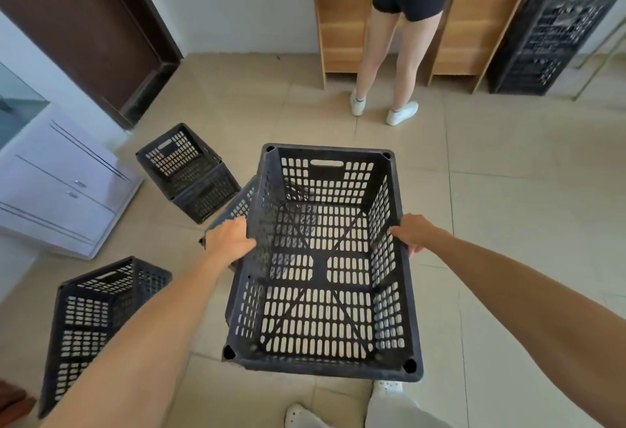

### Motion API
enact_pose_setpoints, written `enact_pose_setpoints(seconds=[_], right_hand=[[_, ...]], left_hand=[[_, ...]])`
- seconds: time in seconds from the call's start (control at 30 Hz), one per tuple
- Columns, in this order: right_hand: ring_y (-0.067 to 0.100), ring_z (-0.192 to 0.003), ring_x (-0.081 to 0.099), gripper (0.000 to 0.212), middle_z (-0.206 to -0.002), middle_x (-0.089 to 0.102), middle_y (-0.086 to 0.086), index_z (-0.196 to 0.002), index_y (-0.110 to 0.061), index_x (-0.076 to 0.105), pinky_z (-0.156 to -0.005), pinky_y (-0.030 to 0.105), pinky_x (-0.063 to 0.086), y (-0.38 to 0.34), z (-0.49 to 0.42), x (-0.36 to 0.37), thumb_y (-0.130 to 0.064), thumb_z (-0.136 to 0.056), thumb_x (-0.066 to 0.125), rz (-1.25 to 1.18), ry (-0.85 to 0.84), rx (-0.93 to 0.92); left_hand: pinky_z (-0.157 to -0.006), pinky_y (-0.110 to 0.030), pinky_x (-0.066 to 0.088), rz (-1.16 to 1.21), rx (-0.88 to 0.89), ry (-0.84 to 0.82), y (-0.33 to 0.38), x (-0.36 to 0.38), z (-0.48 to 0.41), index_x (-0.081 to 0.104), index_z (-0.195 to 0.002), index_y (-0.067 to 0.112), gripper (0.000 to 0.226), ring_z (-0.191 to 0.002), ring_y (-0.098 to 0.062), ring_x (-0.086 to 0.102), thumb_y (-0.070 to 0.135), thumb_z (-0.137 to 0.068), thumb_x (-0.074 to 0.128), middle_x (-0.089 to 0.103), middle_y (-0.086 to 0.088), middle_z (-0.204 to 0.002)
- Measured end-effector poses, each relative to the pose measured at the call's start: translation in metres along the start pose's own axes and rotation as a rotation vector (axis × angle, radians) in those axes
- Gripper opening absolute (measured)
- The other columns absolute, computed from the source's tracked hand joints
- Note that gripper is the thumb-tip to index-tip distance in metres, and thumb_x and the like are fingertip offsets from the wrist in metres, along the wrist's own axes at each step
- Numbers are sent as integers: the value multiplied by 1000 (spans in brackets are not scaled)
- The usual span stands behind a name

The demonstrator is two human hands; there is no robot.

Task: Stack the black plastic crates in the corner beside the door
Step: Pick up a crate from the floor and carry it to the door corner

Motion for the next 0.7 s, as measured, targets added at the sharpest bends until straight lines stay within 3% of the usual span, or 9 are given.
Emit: enact_pose_setpoints(seconds=[0.07,0.17,0.27,0.47,0.53,0.6,0.7], right_hand=[[14,-62,70,39,-69,71,6,-83,-4,56,-59,22,51,2,-12,-27,-27,-103,32,-53,36,3],[21,-69,70,34,-80,72,9,-81,-4,58,-65,31,57,-11,-32,-60,-25,-101,41,-54,61,-15],[21,-61,61,30,-72,62,8,-68,-15,50,-48,28,48,-33,-58,-93,-26,-96,50,39,122,-89],[20,-64,71,32,-76,72,13,-87,-4,58,-66,30,59,-98,-128,-141,-26,-100,40,137,78,-90],[23,-67,70,30,-77,70,14,-75,-9,56,-61,32,57,-129,-151,-161,-26,-98,45,148,97,-107],[26,-72,71,33,-68,67,11,-67,-12,52,-60,33,56,-157,-175,-180,-27,-96,48,144,118,-128],[11,-51,68,39,-47,66,3,-70,-8,53,-54,23,50,-182,-211,-199,-29,-101,40,137,50,-68]], left_hand=[[-67,-39,55,-42,6,24,21,-13,-17,48,-80,16,19,-74,-27,63,28,-86,61,62,-6,-80],[-51,-31,38,-88,4,61,42,-31,-44,45,-79,18,21,-68,-22,54,30,-87,60,51,2,-71],[-61,-33,39,-105,3,57,51,-44,-81,47,-84,16,20,-80,-27,60,31,-87,60,54,0,-78],[-75,-37,50,-117,-39,17,42,-80,-178,55,-98,16,23,-93,-30,65,36,-88,60,66,-6,-99],[-74,-35,48,-111,-60,2,36,-93,-213,55,-101,17,24,-95,-29,66,37,-88,61,66,-6,-102],[-75,-35,48,-103,-76,-10,30,-105,-246,57,-107,16,28,-97,-30,66,37,-89,61,67,-7,-105],[-75,-35,46,-107,-81,-35,27,-126,-287,57,-111,14,33,-99,-31,65,37,-88,62,67,-8,-107]])
Point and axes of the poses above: each hand's wrist, its own z-axis away from the middle knuckle, its own x-axis out of the palm, y = z × x, the point moved 8 cm from there along -z, towards the middle knuckle
